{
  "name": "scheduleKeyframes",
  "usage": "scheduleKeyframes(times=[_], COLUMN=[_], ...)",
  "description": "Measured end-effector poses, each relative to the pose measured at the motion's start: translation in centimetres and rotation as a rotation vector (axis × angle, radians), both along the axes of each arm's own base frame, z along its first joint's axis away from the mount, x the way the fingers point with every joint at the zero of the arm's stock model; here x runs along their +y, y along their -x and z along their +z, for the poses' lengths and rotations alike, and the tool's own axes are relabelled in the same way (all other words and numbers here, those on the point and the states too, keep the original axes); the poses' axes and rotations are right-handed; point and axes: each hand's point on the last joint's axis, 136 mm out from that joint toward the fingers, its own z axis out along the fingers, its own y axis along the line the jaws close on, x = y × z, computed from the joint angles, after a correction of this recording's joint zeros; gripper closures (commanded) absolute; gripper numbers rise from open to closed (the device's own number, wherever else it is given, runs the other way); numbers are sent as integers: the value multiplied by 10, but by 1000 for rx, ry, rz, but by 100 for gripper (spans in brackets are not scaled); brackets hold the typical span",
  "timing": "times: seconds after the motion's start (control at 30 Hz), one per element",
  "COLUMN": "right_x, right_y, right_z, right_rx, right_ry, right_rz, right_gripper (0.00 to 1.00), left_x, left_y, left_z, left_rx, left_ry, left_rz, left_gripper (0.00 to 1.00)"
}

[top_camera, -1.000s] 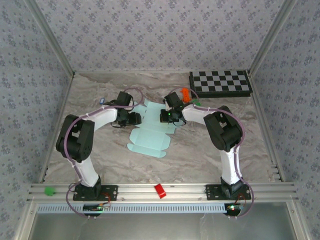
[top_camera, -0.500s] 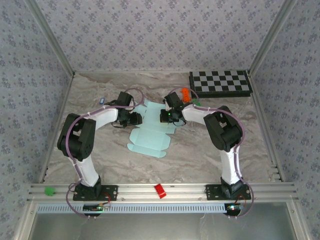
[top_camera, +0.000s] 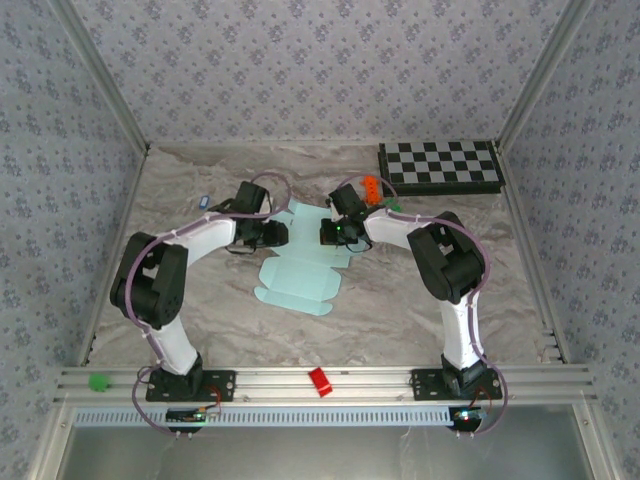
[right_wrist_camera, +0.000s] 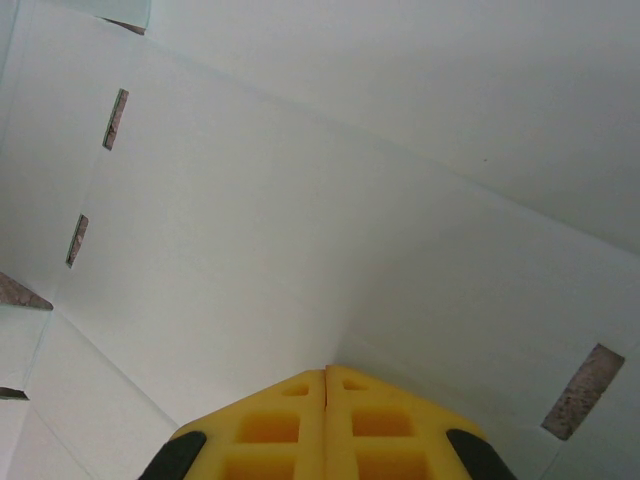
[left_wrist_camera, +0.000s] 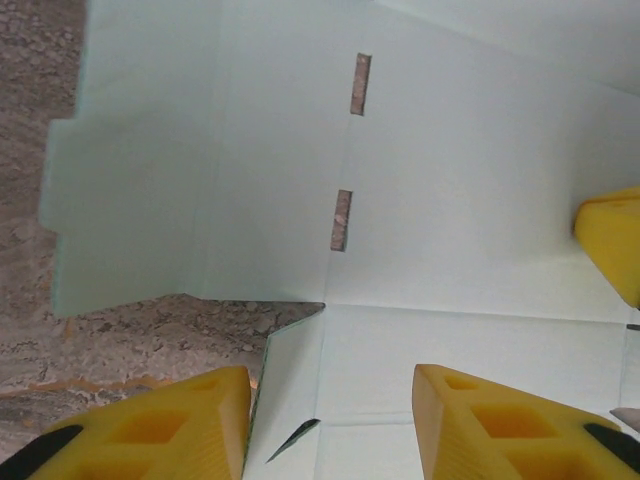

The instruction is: Fold the paper box

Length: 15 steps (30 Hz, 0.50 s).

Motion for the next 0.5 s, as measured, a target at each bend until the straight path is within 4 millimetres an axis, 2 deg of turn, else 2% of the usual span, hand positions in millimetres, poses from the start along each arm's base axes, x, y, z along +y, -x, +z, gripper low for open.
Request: scheduleKeyframes(times=[0.3, 0.5], right_x=[0, 0], right_y=[0, 0], right_z=[0, 0], right_rx=[0, 2], right_ry=[0, -1], right_rz=[0, -2], right_gripper=[99, 99], left_x=[-27, -37], left_y=[8, 13], left_z=[4, -5], left_rx=[-17, 4], left_ry=[48, 54], left_rz=[-81, -109], left_gripper=[60, 60])
